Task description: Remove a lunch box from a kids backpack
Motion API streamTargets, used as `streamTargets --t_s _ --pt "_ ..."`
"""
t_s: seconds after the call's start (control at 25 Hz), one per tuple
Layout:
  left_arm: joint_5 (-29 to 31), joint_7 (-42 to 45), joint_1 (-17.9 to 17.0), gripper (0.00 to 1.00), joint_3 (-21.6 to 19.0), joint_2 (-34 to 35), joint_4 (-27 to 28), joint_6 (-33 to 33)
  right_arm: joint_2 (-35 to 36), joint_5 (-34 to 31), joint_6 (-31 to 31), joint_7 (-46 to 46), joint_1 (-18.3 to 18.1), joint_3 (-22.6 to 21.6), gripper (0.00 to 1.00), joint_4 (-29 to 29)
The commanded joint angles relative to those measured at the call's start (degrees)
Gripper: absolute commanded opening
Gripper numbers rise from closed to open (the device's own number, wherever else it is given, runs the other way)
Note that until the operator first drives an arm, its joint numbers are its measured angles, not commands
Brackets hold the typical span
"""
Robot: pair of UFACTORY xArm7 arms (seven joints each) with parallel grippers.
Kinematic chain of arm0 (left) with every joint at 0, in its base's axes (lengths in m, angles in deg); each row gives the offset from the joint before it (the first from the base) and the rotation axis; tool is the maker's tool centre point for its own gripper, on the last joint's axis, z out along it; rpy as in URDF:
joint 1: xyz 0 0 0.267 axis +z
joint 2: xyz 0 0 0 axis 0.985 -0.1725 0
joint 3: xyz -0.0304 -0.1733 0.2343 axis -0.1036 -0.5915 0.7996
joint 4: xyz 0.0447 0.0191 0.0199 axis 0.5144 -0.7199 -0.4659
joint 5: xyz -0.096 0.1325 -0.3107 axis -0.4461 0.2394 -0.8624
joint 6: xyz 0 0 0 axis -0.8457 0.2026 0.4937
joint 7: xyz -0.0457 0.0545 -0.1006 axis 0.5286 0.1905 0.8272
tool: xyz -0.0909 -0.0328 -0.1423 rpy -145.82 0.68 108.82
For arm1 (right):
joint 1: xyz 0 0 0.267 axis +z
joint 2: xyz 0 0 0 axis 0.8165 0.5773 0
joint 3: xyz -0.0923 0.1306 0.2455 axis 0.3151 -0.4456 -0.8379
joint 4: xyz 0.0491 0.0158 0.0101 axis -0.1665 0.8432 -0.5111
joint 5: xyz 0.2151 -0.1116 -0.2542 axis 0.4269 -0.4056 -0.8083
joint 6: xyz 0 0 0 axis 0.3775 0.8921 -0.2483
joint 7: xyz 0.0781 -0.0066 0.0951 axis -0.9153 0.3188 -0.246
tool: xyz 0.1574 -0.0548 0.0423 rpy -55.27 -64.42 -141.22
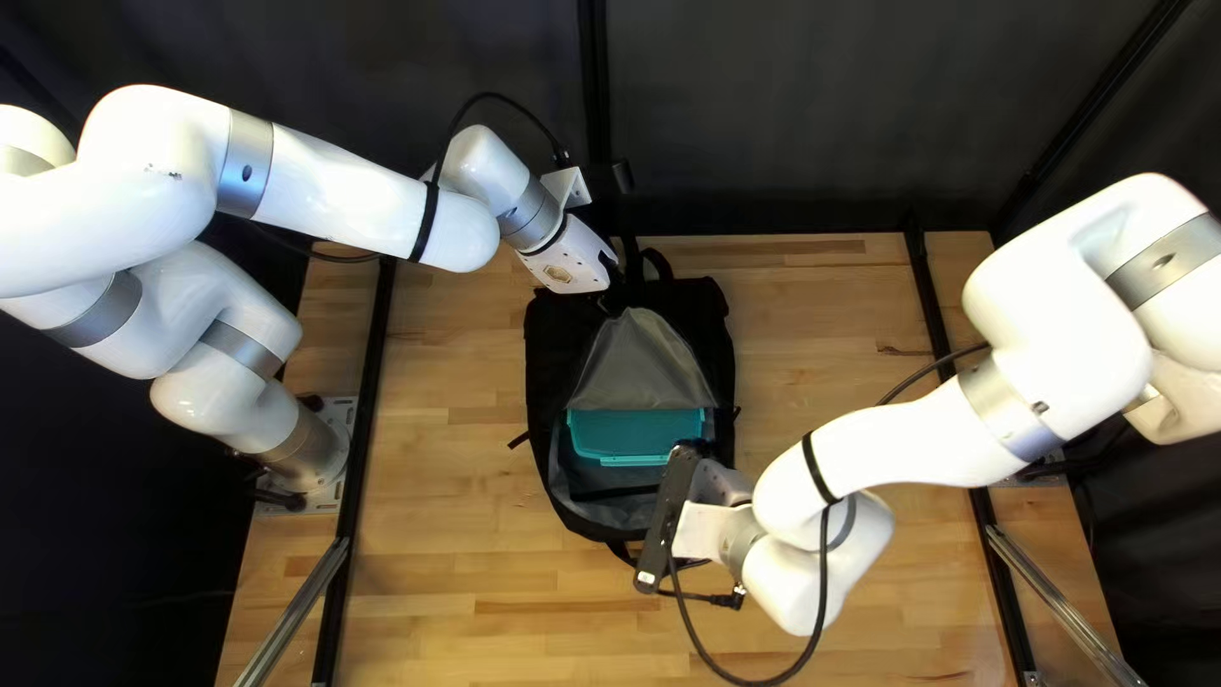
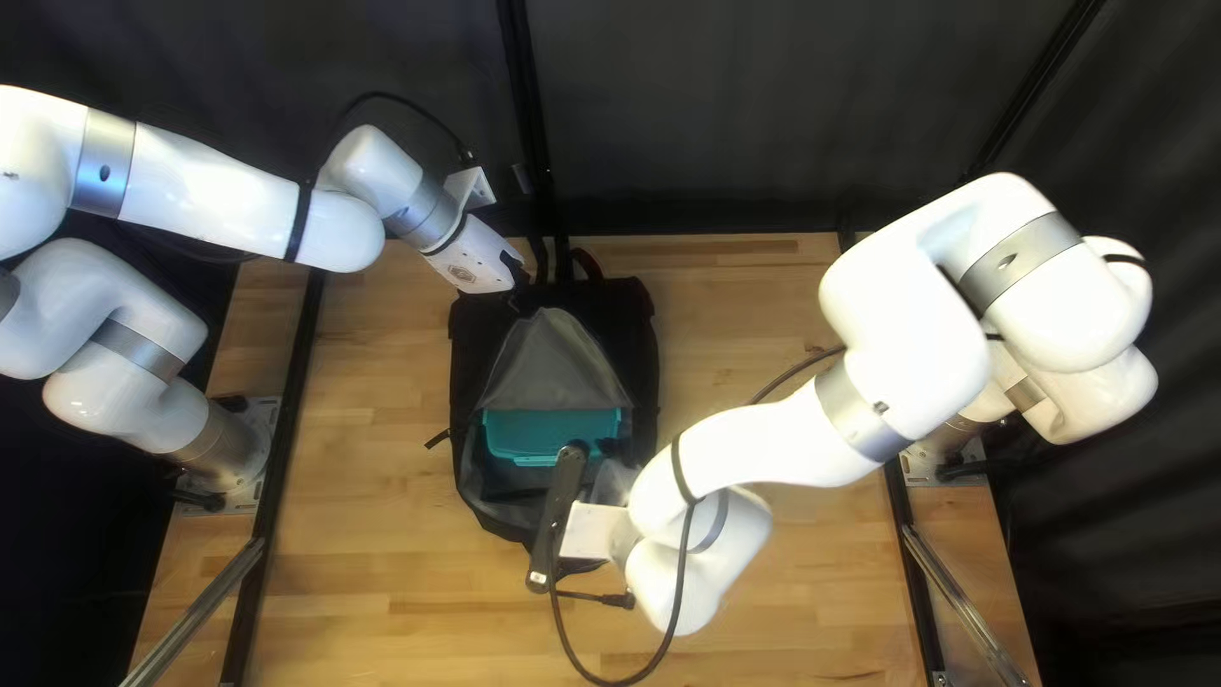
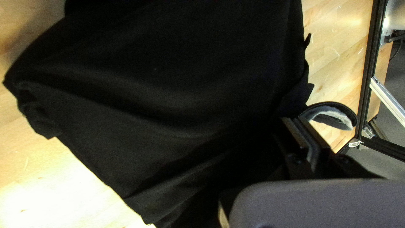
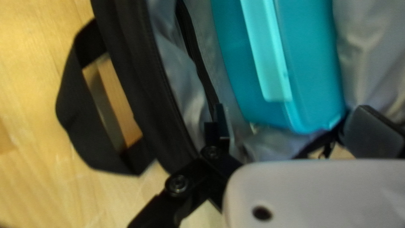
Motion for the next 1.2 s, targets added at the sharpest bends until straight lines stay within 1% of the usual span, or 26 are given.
streamTargets --t_s 0.04,0.36,0.64,0.72,0.8,0.84,0.88,0.92,0.96,1.08,1.2 --pt "0.00 0.00 0.00 0.00 0.00 0.00 0.00 0.00 3.60 -1.96 -0.29 4.48 -0.75 0.72 1.00 -4.05" --pt "0.00 0.00 0.00 0.00 0.00 0.00 0.00 0.00 9.58 -0.09 3.66 9.96 -0.66 0.54 1.00 -9.93" --pt "0.00 0.00 0.00 0.00 0.00 0.00 0.00 0.00 15.57 2.39 11.48 13.82 0.63 0.66 1.00 -18.31" --pt "0.00 0.00 0.00 0.00 0.00 0.00 0.00 0.00 16.61 2.54 12.69 14.82 0.69 0.76 0.89 -19.93" --pt "0.00 0.00 0.00 0.00 0.00 0.00 0.00 0.00 17.41 2.62 13.21 15.87 0.47 0.86 0.85 -21.09" --pt "0.00 0.00 0.00 0.00 0.00 0.00 0.00 0.00 17.73 2.63 13.30 16.11 0.38 0.91 0.81 -21.23" --pt "0.00 0.00 0.00 0.00 0.00 0.00 0.00 0.00 17.88 2.66 13.36 16.31 0.32 0.92 0.73 -21.32" --pt "0.00 0.00 0.00 0.00 0.00 0.00 0.00 0.00 18.18 2.83 13.78 17.21 0.10 1.01 0.59 -22.11" --pt "0.00 0.00 0.00 0.00 0.00 0.00 0.00 0.00 18.37 2.96 14.09 17.84 -0.03 1.06 0.10 -22.78" --pt "0.00 0.00 0.00 0.00 0.00 0.00 0.00 0.00 18.33 3.37 15.50 18.24 0.34 1.04 0.02 -23.09" --pt "0.00 0.00 0.00 0.00 0.00 0.00 0.00 0.00 17.93 3.61 16.62 18.06 0.62 1.12 0.03 -22.53"
